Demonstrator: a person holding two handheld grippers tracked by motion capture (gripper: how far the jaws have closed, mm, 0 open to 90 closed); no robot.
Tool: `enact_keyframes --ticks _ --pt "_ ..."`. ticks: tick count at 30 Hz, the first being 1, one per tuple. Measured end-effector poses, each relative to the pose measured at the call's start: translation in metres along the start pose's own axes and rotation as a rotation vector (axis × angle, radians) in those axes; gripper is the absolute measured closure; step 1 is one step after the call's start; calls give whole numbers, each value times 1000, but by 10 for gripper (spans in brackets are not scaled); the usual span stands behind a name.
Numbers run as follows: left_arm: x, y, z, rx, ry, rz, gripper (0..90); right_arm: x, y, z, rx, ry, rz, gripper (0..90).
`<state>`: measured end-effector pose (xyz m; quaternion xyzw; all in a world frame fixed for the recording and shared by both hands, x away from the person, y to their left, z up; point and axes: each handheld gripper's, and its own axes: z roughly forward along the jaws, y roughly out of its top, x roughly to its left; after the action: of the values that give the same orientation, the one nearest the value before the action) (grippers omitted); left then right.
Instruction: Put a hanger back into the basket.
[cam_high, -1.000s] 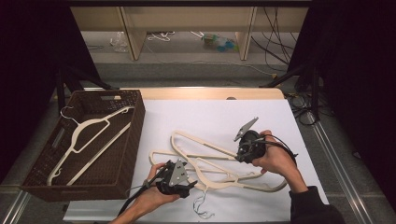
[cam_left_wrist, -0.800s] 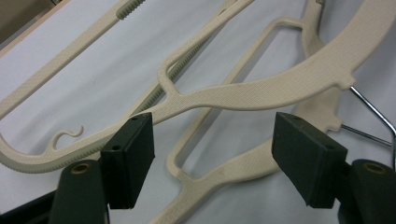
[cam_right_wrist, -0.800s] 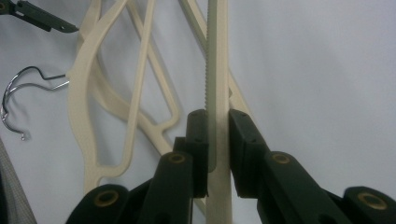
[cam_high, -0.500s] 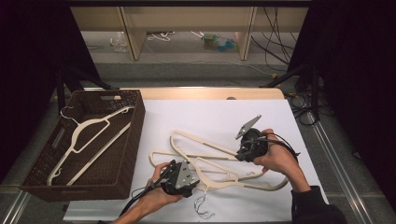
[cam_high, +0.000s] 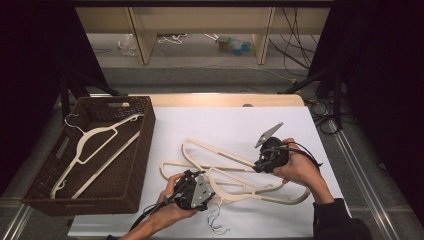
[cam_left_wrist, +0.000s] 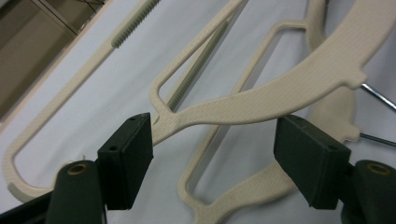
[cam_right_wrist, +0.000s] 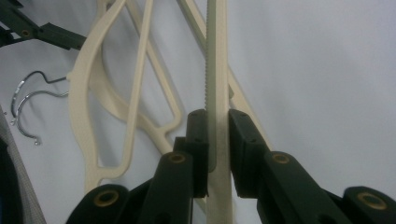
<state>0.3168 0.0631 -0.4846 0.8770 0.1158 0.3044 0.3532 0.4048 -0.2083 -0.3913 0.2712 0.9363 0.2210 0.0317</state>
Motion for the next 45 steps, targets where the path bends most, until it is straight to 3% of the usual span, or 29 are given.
enact_keyframes --ticks 1,7,10,11,14,18,19,21,22,24,28,30,32,34,40,41,45 --pt "-3 1 0 -9 13 20 285 -2 -1 1 8 7 3 792" --pt "-10 4 -2 -37 -3 126 298 -5 -5 6 19 30 5 791" --pt "-9 3 -2 -45 -16 131 334 -6 -6 7 16 42 4 791" --pt "-9 3 -2 -48 -41 114 337 -6 -6 7 17 41 6 791" --pt "-8 4 -4 -86 -46 140 360 -8 -7 8 23 48 3 789" --pt "-10 6 -6 -144 -71 144 397 -10 -9 11 24 63 7 788" --pt "-9 6 -7 -139 -79 167 407 -10 -9 12 23 64 1 788" --pt "-10 6 -7 -151 -104 153 439 -10 -9 12 21 74 -1 788" --pt "-9 7 -8 -154 -101 177 467 -11 -9 12 20 72 -4 788" --pt "-10 8 -9 -173 -141 169 479 -11 -10 13 18 86 -6 787" --pt "-10 10 -11 -185 -169 218 542 -11 -11 17 20 102 -23 787" --pt "-10 10 -12 -192 -199 210 602 -11 -10 18 20 103 -32 787" --pt "-9 11 -13 -197 -210 228 625 -12 -11 18 18 109 -35 786" --pt "-9 12 -14 -213 -209 233 649 -11 -11 18 17 111 -34 785" --pt "-4 20 -23 -208 -212 305 707 -12 -11 18 9 125 -44 784" --pt "-5 21 -23 -219 -211 296 717 -12 -11 18 8 128 -47 784" --pt "1 29 -31 -215 -204 328 750 -13 -12 19 11 137 -54 784"
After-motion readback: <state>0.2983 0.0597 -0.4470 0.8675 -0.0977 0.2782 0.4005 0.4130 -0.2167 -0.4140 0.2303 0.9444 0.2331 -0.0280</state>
